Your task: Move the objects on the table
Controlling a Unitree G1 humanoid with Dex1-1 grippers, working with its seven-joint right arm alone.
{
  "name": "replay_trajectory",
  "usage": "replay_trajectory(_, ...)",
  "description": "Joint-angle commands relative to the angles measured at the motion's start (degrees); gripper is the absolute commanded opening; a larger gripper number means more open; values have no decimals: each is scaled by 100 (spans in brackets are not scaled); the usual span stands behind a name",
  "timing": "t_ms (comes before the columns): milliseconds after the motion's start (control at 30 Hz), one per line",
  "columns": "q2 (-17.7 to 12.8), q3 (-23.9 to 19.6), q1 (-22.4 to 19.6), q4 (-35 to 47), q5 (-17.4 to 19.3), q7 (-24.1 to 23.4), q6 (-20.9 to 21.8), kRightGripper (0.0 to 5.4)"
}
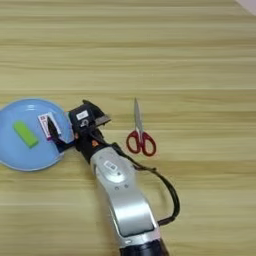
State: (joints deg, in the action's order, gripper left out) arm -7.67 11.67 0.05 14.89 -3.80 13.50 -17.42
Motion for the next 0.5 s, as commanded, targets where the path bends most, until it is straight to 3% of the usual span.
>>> replay_trajectory(33, 171, 293, -525, -96, -109, 24, 156, 534)
replay_trajectory(233, 350, 822, -759, -401, -327, 129, 130, 534)
replay_trajectory(500, 803, 954, -738, -761, 85, 343, -62, 534)
